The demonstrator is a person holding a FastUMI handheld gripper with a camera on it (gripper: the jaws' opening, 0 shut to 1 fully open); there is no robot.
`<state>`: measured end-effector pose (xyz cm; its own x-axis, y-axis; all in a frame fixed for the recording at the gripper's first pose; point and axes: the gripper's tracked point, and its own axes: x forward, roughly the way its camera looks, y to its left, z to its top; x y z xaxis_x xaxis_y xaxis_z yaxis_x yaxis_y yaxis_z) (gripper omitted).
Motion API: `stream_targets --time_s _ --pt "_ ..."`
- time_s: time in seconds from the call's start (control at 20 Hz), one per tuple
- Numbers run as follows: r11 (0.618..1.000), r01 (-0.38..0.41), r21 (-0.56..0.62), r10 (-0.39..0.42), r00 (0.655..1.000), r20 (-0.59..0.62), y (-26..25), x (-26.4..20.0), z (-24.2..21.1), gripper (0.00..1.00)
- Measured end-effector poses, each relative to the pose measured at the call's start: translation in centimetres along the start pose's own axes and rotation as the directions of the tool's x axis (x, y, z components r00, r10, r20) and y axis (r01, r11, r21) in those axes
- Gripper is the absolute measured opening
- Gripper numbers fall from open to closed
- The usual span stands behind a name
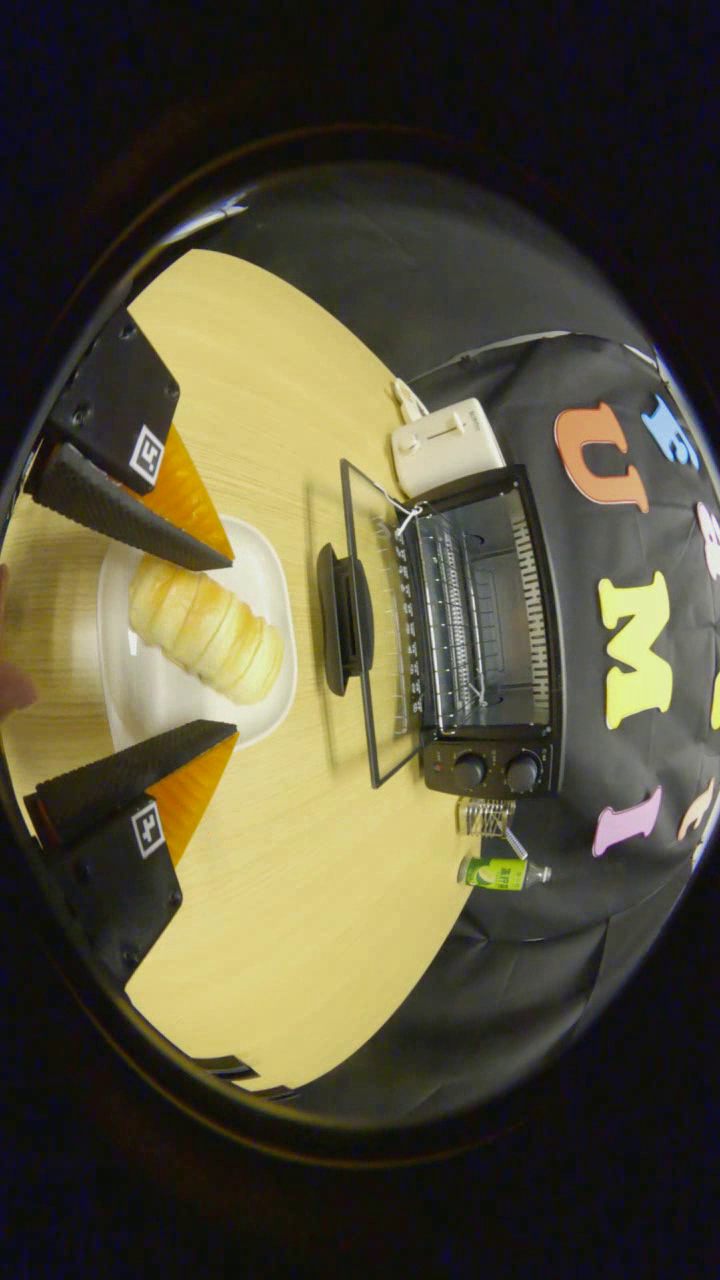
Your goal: Open the toaster oven, put the food inside, and close the toaster oven door.
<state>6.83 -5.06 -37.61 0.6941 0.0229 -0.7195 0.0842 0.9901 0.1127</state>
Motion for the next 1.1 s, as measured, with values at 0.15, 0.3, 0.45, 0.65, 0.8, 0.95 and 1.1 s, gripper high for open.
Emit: stream_targets --time_s 0.15,0.3,0.45,0.65,0.8,0.95,1.1 --pt "1.0 -0.009 -0.001 0.009 1.0 -0.02 0.4 0.7 -0.3 0.97" --pt "1.0 -0.021 0.02 0.022 0.998 -0.055 0.5 0.9 -1.0 0.92" --pt "0.998 -0.04 0.051 0.043 0.997 -0.063 0.4 1.0 -1.0 0.78" --pt "0.991 -0.083 0.109 0.091 0.993 -0.075 0.7 0.8 -1.0 0.54" --pt "0.984 -0.117 0.132 0.125 0.991 -0.056 0.9 -0.1 -0.5 0.44" --pt "0.965 -0.17 0.2 0.175 0.985 -0.005 1.2 -1.4 1.4 0.41" --pt "0.932 -0.238 0.275 0.226 0.971 0.074 1.3 -2.9 4.4 0.4"
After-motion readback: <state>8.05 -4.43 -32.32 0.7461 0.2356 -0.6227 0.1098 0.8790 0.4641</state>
